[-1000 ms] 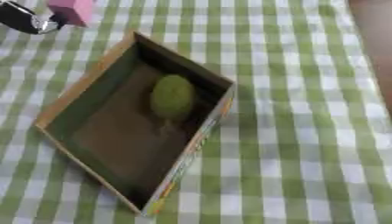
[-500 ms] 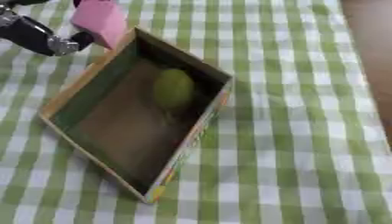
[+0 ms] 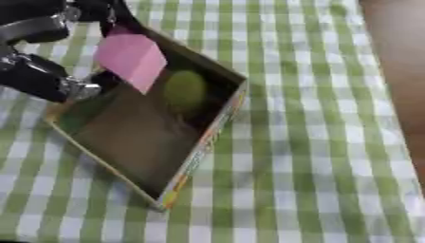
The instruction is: Pick up objects on the table and place them in the box.
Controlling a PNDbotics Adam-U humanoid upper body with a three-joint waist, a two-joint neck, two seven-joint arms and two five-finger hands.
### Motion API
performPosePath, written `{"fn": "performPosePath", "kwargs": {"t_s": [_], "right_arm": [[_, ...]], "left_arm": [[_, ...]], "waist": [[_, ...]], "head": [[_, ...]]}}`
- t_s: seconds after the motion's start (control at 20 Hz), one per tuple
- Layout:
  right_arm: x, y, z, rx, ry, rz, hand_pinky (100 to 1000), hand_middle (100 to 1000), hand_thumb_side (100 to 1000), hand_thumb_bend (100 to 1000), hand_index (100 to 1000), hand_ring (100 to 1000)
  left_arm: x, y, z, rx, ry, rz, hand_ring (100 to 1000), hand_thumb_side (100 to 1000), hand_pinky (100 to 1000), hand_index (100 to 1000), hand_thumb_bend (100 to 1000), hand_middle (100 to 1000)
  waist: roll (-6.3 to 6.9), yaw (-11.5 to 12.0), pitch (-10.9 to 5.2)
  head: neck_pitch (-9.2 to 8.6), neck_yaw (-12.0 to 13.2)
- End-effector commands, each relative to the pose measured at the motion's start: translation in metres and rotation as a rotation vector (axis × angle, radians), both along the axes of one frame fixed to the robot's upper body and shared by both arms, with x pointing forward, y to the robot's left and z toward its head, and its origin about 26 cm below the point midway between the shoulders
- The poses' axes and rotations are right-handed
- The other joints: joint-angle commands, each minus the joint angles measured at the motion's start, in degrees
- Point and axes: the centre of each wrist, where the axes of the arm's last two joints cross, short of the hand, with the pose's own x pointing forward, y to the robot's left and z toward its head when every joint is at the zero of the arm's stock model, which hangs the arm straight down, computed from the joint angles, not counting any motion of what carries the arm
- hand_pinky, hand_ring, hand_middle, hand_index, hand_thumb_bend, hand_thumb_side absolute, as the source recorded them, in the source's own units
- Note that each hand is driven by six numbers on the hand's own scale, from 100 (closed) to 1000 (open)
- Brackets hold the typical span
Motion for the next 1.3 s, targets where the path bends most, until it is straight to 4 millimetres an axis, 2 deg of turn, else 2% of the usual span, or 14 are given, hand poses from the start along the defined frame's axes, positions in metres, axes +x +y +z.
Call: {"fn": "performPosePath", "kwargs": {"t_s": [0.05,0.25,0.3,0.35,0.65,1.0,1.15,1.3], "right_arm": [[-0.005,-0.002,0.008,-0.018,-0.026,-0.016,893,517,417,100,831,507],[-0.005,-0.003,0.005,-0.014,-0.019,-0.021,895,516,425,100,832,508],[-0.005,-0.003,0.005,-0.013,-0.018,-0.022,896,515,385,100,832,509],[-0.005,-0.003,0.004,-0.012,-0.018,-0.022,896,515,429,100,832,509],[-0.005,-0.002,0.003,-0.007,-0.017,-0.022,897,513,438,100,832,508],[-0.004,-0.001,0.003,-0.002,-0.016,-0.022,897,509,445,100,832,504],[-0.004,-0.002,0.002,-0.001,-0.017,-0.024,894,508,439,100,831,499],[-0.004,-0.002,0.001,0.002,-0.018,-0.027,895,507,438,100,831,498]], "left_arm": [[-0.006,-0.009,-0.006,-0.022,-0.015,-0.032,544,100,603,691,134,550],[-0.006,-0.015,-0.023,0.002,0.006,-0.028,546,100,602,691,138,550],[-0.006,-0.016,-0.025,0.008,0.008,-0.026,550,100,604,693,837,544],[-0.006,-0.016,-0.029,0.023,0.017,-0.021,550,100,604,693,153,553],[-0.003,-0.015,-0.057,0.096,0.089,0.028,550,100,596,694,139,554],[0.011,-0.022,-0.090,0.165,0.170,0.043,552,100,596,700,128,558],[0.019,-0.020,-0.103,0.186,0.188,0.065,576,100,623,712,136,572],[0.026,-0.019,-0.110,0.181,0.182,0.093,620,100,656,757,180,617]], "waist": [[-0.12,0.3,-1.66],[-0.24,0.8,-1.84],[-0.26,0.8,-1.84],[-0.34,0.9,-1.79],[-0.70,1.0,-1.41],[-1.18,0.9,-1.13],[-1.51,0.4,-1.13],[-1.76,0.2,-1.09]], "head": [[0.82,-0.8],[1.13,-0.9],[1.15,-0.8],[1.12,-0.8],[1.10,-0.5],[1.05,0.1],[0.91,0.5],[1.05,0.6]]}}
